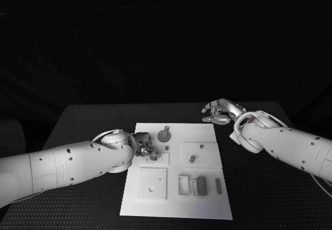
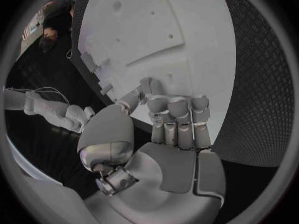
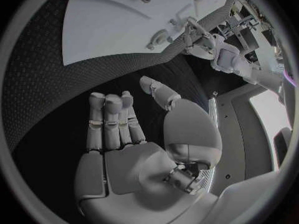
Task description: Assemble the parts on the task board
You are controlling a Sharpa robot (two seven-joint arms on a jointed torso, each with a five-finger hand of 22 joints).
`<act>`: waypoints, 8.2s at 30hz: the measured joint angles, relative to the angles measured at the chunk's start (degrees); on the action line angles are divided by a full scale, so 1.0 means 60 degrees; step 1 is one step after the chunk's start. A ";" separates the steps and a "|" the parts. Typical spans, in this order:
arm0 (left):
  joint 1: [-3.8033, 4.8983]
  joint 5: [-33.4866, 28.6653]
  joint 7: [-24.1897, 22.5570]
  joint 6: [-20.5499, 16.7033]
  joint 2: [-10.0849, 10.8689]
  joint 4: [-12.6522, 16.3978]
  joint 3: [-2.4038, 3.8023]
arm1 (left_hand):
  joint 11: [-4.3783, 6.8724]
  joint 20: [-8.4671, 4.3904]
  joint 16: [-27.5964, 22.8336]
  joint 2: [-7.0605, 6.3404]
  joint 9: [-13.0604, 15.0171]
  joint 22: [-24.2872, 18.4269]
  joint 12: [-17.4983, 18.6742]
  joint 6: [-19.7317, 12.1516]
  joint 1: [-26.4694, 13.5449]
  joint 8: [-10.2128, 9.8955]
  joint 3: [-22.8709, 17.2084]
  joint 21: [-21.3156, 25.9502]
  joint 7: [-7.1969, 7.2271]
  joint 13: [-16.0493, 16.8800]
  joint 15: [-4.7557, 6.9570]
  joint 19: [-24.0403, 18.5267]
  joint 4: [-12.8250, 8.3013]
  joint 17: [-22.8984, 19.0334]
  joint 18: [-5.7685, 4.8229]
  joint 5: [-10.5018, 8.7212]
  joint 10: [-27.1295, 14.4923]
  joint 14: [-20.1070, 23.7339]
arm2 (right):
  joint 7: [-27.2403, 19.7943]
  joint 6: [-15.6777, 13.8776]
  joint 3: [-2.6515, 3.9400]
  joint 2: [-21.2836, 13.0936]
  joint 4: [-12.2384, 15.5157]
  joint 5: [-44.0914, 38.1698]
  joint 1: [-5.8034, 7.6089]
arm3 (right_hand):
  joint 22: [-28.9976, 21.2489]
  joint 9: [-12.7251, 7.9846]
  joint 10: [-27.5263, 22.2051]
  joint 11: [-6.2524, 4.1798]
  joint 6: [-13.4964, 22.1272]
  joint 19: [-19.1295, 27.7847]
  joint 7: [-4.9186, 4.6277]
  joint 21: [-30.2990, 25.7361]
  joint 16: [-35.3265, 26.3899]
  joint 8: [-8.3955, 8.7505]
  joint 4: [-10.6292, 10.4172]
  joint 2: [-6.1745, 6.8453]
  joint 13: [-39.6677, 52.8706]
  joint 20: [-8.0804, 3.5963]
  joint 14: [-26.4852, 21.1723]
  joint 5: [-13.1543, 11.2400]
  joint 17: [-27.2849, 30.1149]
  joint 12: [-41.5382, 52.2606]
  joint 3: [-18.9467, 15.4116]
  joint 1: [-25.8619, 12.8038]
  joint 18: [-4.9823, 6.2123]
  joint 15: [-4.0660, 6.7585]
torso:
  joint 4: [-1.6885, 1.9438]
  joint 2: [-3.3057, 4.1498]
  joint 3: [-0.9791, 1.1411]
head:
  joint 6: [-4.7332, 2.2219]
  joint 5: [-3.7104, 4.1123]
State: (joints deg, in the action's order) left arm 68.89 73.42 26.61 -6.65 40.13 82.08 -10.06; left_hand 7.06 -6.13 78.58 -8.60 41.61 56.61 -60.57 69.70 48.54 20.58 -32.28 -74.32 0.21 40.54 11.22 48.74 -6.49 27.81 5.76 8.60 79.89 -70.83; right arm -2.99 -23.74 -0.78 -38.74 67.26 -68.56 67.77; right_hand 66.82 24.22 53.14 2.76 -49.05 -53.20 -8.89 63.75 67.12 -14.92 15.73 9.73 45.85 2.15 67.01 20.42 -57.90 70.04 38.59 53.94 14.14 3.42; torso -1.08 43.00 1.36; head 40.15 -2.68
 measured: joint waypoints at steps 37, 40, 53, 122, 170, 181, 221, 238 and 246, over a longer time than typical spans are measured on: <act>-0.0029 -0.0068 0.0002 -0.0011 -0.0023 -0.0051 -0.0006 | -0.0001 -0.0001 0.0000 -0.0742 0.0076 -0.0169 0.0000 -0.0007 -0.0843 -0.0074 -0.0275 -0.0179 0.0009 0.0019 -0.0003 -0.0002 0.1695 0.0002 0.0001 -0.0887 -0.0003 0.0000 | 0.0010 0.0022 0.0000 -0.0006 0.0038 -0.0001 0.0000 | -0.0007 -0.0014 0.0000 0.0000 0.0023 0.0000 -0.0012 0.0000 0.0000 0.0000 0.0000 0.0000 -0.0016 0.0000 -0.0030 0.0000 0.0017 -0.0002 0.0000 0.0000 0.0002 -0.0030 | 0.0004 0.0001 0.0001 | 0.0016 0.0001; -0.0030 -0.0079 0.0002 -0.0011 -0.0023 -0.0059 -0.0006 | -0.0001 -0.0001 0.0037 -0.0741 0.0087 -0.0169 0.0000 -0.0007 -0.0842 -0.0074 -0.0304 -0.0184 0.0009 0.0025 -0.0014 -0.0002 0.1725 0.0002 0.0001 -0.0887 -0.0003 -0.0012 | 0.0010 0.0023 0.0000 -0.0007 0.0038 -0.0001 0.0000 | -0.0006 -0.0014 0.0000 0.0000 0.0022 0.0000 -0.0013 0.0000 0.0000 0.0000 0.0000 0.0000 -0.0016 0.0000 -0.0031 0.0000 0.0017 -0.0002 0.0000 0.0000 0.0001 -0.0030 | 0.0003 0.0001 0.0001 | 0.0010 -0.0002; -0.0030 -0.0315 -0.0006 -0.0025 0.0093 0.0002 0.0014 | -0.0001 -0.0001 0.0036 -0.0979 0.0122 -0.0202 0.0000 -0.0018 -0.0824 -0.0074 -0.0339 -0.0184 0.0019 0.0029 0.0017 -0.0002 0.1977 0.0002 0.0001 -0.0887 -0.0004 0.0022 | 0.0010 0.0025 0.0000 -0.0003 0.0011 -0.0001 0.0000 | -0.0015 -0.0013 0.0000 0.0000 0.0021 0.0000 -0.0008 0.0000 0.0000 0.0000 0.0000 0.0000 -0.0024 0.0000 -0.0030 0.0000 0.0017 -0.0007 0.0000 0.0000 0.0001 -0.0030 | 0.0002 -0.0005 -0.0001 | -0.0050 -0.0011; 0.1264 -0.2316 -0.0385 0.3515 -0.1970 -0.4752 0.0350 | -0.0922 0.0529 -0.2411 0.0303 -0.0541 -0.1136 0.2448 -0.2149 -0.1605 0.0833 0.0648 0.1680 -0.0750 -0.1765 -0.1564 -0.2780 0.1145 -0.0508 -0.0668 -0.0583 -0.2560 0.2693 | 0.0020 0.0058 -0.0001 0.0194 -0.0260 0.0000 0.0000 | -0.0029 -0.0048 -0.0035 0.0035 0.0090 0.0034 -0.0040 0.0001 0.0038 0.0000 0.0000 0.0038 -0.0074 0.0034 -0.0032 0.0343 0.0053 0.0037 0.0000 -0.0038 0.0010 -0.0031 | -0.0021 0.0026 0.0000 | -0.0300 0.0027; 0.0998 -0.2658 -0.0755 0.3665 -0.2213 -0.5078 0.0350 | -0.0993 0.0529 -0.2663 0.1308 -0.0594 -0.1179 0.2608 -0.2114 -0.0676 0.0258 0.0463 0.1776 -0.0852 -0.2007 -0.1617 -0.2782 -0.0329 -0.0546 -0.0668 -0.0481 -0.2566 0.2748 | 0.0019 0.0085 -0.0001 0.0251 -0.0267 0.0000 -0.0003 | -0.0035 -0.0053 -0.0034 0.0035 0.0082 0.0034 -0.0052 0.0001 0.0037 0.0000 0.0000 0.0035 -0.0089 0.0034 -0.0032 0.0377 0.0060 0.0032 -0.0053 -0.0116 0.0010 -0.0031 | -0.0016 0.0019 0.0005 | -0.0278 0.0081; 0.0994 -0.2810 -0.0784 0.3639 -0.2189 -0.5093 0.0349 | -0.1026 0.0529 -0.2663 0.1838 -0.0534 -0.1179 0.2608 -0.2042 -0.0351 0.0258 0.0388 0.1776 -0.0849 -0.2028 -0.1652 -0.2782 -0.0597 -0.0528 -0.0669 -0.0482 -0.2533 0.2714 | 0.0020 0.0092 -0.0001 0.0249 -0.0268 0.0000 -0.0003 | -0.0033 -0.0053 -0.0034 0.0035 0.0080 0.0034 -0.0051 0.0000 0.0037 0.0000 0.0026 0.0035 -0.0088 0.0034 -0.0032 0.0377 0.0059 0.0031 -0.0079 -0.0116 0.0011 -0.0031 | -0.0016 0.0019 0.0000 | -0.0263 0.0084; 0.1011 -0.4577 -0.0512 0.2767 0.0334 -0.1501 0.0360 | -0.0919 0.0494 -0.2663 0.2627 -0.0396 -0.1177 0.2773 -0.1494 0.0091 0.0220 0.0332 0.1775 -0.0642 -0.2207 -0.1513 -0.2609 -0.1436 -0.0481 -0.0669 -0.0186 -0.1943 0.2231 | 0.0028 0.0103 -0.0001 0.0087 -0.0245 0.0000 -0.0003 | -0.0039 -0.0051 -0.0035 0.0035 0.0079 0.0034 -0.0015 0.0001 0.0037 0.0000 0.0026 0.0036 -0.0104 0.0034 -0.0099 0.0406 0.0066 0.0076 -0.0078 -0.0115 0.0010 -0.0026 | 0.0009 0.0006 -0.0005 | -0.0190 -0.0003; 0.0930 -0.3204 -0.0380 0.2412 0.0600 -0.0626 -0.0002 | -0.0923 0.0478 -0.2663 0.2624 -0.0397 -0.1177 0.2884 -0.1329 0.0087 0.0147 0.0310 0.1708 -0.0612 -0.2286 -0.1478 -0.2525 -0.1459 -0.0482 -0.0669 -0.0148 -0.1772 0.2130 | 0.0029 0.0103 -0.0001 0.0055 -0.0190 0.0000 -0.0003 | -0.0037 -0.0058 -0.0034 0.0035 0.0092 0.0034 -0.0041 0.0000 0.0037 0.0000 -0.0001 0.0036 -0.0113 0.0034 -0.0099 0.0406 0.0075 0.0075 -0.0106 -0.0115 0.0011 -0.0026 | -0.0007 0.0018 -0.0010 | -0.0098 -0.0066; 0.0803 -0.2830 -0.0357 0.2340 0.0598 -0.0475 -0.0142 | -0.0909 0.0478 -0.2663 0.2586 -0.0398 -0.1177 0.2884 -0.1328 0.0050 0.0137 0.0310 0.1708 -0.0612 -0.2296 -0.1477 -0.2525 -0.1459 -0.0483 -0.0669 -0.0110 -0.1729 0.2060 | 0.0029 0.0103 -0.0001 0.0052 -0.0186 0.0000 -0.0003 | -0.0036 -0.0058 -0.0034 0.0035 0.0091 0.0034 -0.0040 0.0000 0.0037 0.0000 -0.0001 0.0036 -0.0113 0.0034 -0.0099 0.0406 0.0075 0.0075 -0.0106 -0.0115 0.0011 -0.0026 | -0.0015 0.0020 -0.0002 | -0.0072 -0.0073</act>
State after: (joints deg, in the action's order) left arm 73.70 56.45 24.46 7.39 43.72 79.22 -10.91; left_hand 1.61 -3.26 62.61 6.91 39.22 49.55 -43.26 61.73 48.84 21.40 -30.42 -64.08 -3.46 26.77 2.36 33.59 -15.24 24.91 1.75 7.94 69.51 -58.47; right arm -2.82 -23.12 -0.78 -38.43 66.14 -68.56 67.75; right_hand 66.60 23.87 52.93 2.97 -48.51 -53.00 -9.13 63.76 67.34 -14.92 15.72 9.94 45.17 2.36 66.41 22.85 -57.46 70.48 37.95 53.25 14.20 3.26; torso -1.16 43.12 1.35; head 39.72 -3.12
